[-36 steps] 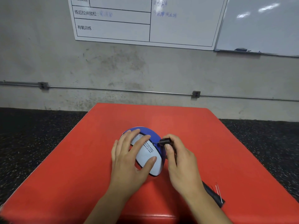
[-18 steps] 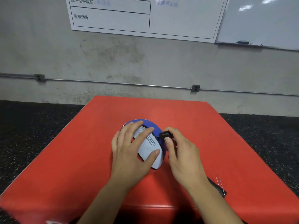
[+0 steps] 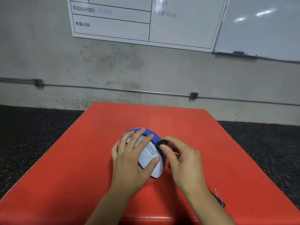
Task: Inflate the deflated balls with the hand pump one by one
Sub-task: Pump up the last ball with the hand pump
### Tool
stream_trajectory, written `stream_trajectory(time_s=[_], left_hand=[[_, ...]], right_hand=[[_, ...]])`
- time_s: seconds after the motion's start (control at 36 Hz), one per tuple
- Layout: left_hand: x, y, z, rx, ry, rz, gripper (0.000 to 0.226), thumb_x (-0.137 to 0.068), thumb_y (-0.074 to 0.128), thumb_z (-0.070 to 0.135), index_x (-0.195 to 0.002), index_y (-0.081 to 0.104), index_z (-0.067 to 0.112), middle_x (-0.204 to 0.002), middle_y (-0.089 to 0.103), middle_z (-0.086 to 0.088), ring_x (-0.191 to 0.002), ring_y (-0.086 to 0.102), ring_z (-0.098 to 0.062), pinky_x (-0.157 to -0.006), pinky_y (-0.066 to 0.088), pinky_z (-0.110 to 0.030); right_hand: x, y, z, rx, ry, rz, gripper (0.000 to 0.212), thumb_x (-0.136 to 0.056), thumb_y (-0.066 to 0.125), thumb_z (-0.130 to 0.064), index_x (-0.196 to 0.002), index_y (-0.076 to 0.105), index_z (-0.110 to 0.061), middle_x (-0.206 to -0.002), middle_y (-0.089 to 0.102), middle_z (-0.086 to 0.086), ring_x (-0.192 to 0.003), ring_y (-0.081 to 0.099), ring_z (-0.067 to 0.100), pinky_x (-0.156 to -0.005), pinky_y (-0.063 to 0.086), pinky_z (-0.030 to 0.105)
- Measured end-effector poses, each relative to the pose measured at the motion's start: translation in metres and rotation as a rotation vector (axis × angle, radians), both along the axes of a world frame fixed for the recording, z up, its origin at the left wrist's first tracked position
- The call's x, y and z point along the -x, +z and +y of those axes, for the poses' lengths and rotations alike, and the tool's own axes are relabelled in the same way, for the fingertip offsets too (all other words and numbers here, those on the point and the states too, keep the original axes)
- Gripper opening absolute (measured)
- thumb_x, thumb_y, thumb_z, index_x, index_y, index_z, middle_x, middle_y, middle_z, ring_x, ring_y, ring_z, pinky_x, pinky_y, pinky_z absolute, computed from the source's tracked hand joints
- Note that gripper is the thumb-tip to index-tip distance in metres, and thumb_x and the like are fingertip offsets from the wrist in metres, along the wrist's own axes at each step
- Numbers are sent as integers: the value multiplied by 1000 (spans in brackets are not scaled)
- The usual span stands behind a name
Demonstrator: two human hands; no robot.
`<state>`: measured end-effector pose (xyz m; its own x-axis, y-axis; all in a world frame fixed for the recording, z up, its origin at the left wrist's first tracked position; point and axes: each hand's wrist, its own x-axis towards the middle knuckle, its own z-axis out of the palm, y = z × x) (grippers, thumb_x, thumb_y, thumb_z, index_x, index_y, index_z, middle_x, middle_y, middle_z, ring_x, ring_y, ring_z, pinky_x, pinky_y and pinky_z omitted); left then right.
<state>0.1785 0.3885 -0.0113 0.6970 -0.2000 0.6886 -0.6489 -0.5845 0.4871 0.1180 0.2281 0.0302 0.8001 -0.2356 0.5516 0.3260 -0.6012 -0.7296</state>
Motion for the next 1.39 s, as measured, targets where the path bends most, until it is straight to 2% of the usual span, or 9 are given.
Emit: stream_trajectory(time_s=[0.08, 0.17, 0.28, 0.36, 0.56, 0.69, 0.92, 1.19, 1.39], left_hand=[[-3, -4, -1, 1, 5, 8, 59, -84, 65, 63, -140, 59, 45, -157, 44, 22, -148, 38, -17, -109, 36, -60], [-5, -6, 0, 11, 9, 3, 59, -84, 64, 64, -140, 59, 46, -157, 44, 22, -148, 39, -17, -109, 37, -60], [-6, -5, 1, 22, 23, 16, 58, -83, 64, 63, -139, 60, 44, -155, 46, 22, -147, 40, -17, -109, 37, -58], [-4, -5, -1, 17, 23, 24, 59, -82, 64, 62, -139, 59, 45, -156, 45, 22, -147, 39, -16, -110, 36, -57], [-5, -6, 1, 3, 24, 41, 62, -82, 66, 62, -141, 57, 46, -156, 44, 23, -147, 37, -14, -111, 35, -53], [-4, -7, 3, 14, 25, 47, 62, -81, 66, 62, -141, 57, 46, -156, 44, 23, -147, 38, -14, -110, 35, -50], [-4, -8, 5, 21, 27, 57, 61, -82, 63, 64, -140, 58, 46, -156, 44, 24, -147, 38, -14, -110, 37, -50], [-2, -9, 9, 11, 21, 68, 61, -83, 64, 66, -140, 56, 47, -156, 42, 25, -148, 37, -13, -111, 38, -50], [-2, -5, 14, -10, 16, 85, 67, -83, 62, 70, -145, 52, 48, -159, 36, 28, -149, 35, -14, -112, 39, -54]], right_hand=[[-6, 2, -2, 130, -12, 12, 15, -100, 68, -19, -101, 73, -33, -94, 73, -20, -77, 68, 5, -73, 53, 26], [-8, 1, -3, 174, -4, 22, 15, -101, 67, -20, -100, 72, -34, -92, 72, -20, -72, 64, 2, -70, 49, 24], [-11, 0, -2, 260, -20, 24, 12, -102, 64, -25, -103, 71, -35, -93, 72, -22, -85, 69, 3, -75, 53, 28], [-13, 4, -3, 329, -51, 16, 10, -100, 60, -31, -99, 69, -34, -88, 70, -22, -78, 66, 3, -72, 53, 28], [-19, 15, -5, 472, -44, 69, 11, -100, 64, -23, -94, 66, -32, -87, 70, -19, -80, 67, 8, -72, 53, 34], [-21, 19, -2, 439, 14, 93, 18, -100, 63, -18, -95, 69, -34, -82, 67, -24, -62, 60, -6, -64, 52, 25], [-25, 12, 1, 450, 38, 97, 17, -98, 65, -18, -97, 70, -34, -82, 65, -26, -73, 59, -1, -69, 43, 15], [-32, 2, 4, 467, 26, 106, 7, -94, 61, -30, -96, 66, -33, -86, 69, -17, -81, 60, 9, -73, 49, 30], [-33, 2, 8, 437, 11, 114, 15, -93, 56, -41, -99, 69, -35, -84, 69, -16, -81, 58, 7, -73, 49, 32]])
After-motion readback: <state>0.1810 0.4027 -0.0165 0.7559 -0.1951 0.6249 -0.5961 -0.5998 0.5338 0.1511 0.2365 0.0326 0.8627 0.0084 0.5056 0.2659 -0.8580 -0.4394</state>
